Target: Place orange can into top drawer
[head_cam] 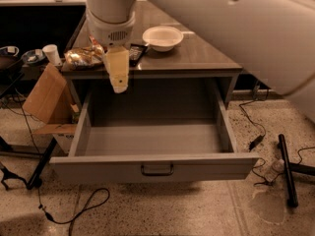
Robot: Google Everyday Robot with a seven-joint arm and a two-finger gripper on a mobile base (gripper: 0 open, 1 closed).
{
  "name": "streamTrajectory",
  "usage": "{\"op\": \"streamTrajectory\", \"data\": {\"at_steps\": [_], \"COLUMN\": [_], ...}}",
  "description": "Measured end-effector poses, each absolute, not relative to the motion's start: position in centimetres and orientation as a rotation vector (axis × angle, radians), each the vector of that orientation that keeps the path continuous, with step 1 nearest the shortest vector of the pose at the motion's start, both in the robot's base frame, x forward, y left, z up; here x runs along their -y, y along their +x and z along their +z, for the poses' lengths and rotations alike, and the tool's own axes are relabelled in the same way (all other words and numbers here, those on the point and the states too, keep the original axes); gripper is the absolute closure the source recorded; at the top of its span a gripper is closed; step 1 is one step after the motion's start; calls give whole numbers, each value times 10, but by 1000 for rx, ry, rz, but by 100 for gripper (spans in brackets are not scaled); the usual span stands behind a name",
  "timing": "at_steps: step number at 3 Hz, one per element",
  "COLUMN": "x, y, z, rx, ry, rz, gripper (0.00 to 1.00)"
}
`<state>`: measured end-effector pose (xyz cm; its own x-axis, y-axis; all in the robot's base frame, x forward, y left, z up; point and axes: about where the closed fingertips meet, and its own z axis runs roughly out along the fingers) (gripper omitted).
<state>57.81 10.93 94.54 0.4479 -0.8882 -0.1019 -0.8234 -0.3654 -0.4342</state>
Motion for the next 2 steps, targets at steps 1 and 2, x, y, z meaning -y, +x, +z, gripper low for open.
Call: {"op": "streamTrajectory", "data": {"at_steps": [1, 2], "x": [-157, -193], "y": [610, 638], "z": [923, 904], "rx": [-1361, -1304], "ry": [-2338, -2377], "rz": [-174, -186], "gripper": [0, 0]}}
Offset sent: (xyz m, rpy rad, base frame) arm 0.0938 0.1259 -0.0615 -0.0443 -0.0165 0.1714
